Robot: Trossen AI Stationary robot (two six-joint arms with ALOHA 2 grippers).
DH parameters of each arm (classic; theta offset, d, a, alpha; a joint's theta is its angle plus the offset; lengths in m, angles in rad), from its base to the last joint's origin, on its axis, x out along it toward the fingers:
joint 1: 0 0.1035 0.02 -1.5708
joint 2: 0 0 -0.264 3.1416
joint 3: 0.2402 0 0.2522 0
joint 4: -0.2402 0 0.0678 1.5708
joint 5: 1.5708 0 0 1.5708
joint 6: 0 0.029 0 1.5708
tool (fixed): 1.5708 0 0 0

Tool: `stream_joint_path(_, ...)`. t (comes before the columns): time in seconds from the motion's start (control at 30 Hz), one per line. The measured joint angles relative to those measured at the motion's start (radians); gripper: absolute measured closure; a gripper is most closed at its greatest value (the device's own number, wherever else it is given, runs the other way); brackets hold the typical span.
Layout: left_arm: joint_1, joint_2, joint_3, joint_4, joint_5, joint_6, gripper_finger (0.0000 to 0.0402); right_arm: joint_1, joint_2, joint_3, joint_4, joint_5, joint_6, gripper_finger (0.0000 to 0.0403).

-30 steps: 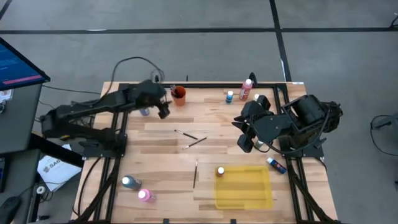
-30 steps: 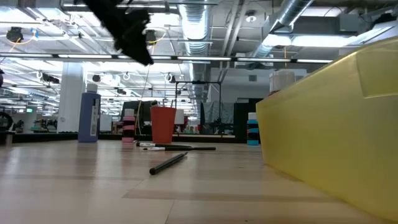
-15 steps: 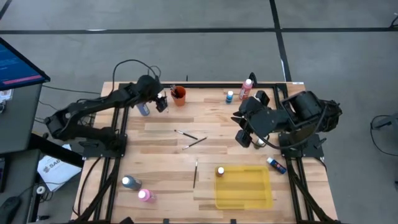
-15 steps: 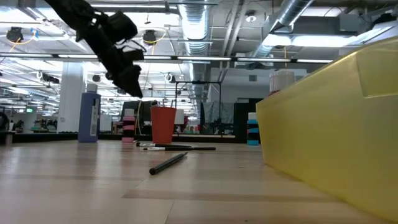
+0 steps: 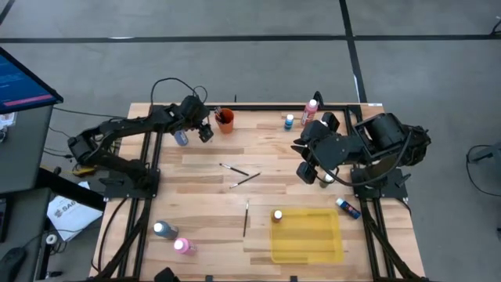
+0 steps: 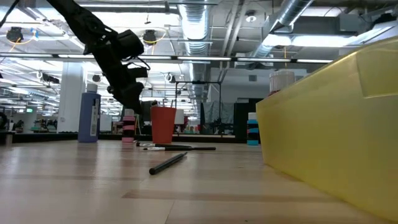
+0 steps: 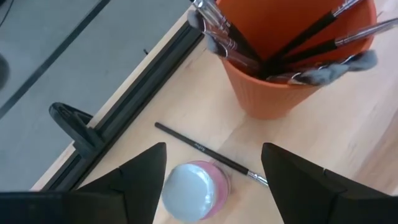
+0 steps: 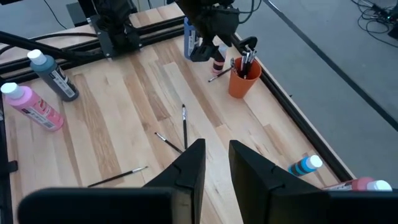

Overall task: Pick & Place Paint Supplies
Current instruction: Put the pink paint bottle into the yellow bin

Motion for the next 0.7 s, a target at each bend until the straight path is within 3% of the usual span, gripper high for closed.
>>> stream_joint_path(0.4,0.000,0.000,0.000,-0.007,-0.001,-0.003,0.0233,0.000,0.000,0.000,0.000,0.000,-0.007,0.0335)
stream_joint_path(0.57,0.000,0.000,0.000,-0.005,-0.001,0.012,0.0228,0.000,0.000,0.000,0.000,0.000,-0.027,0.0335)
stream_joint_path(0.7,0.000,0.000,0.000,-0.004,-0.013,0.023,0.0192,0.000,0.000,0.000,0.000,0.000,-0.027,0.0335)
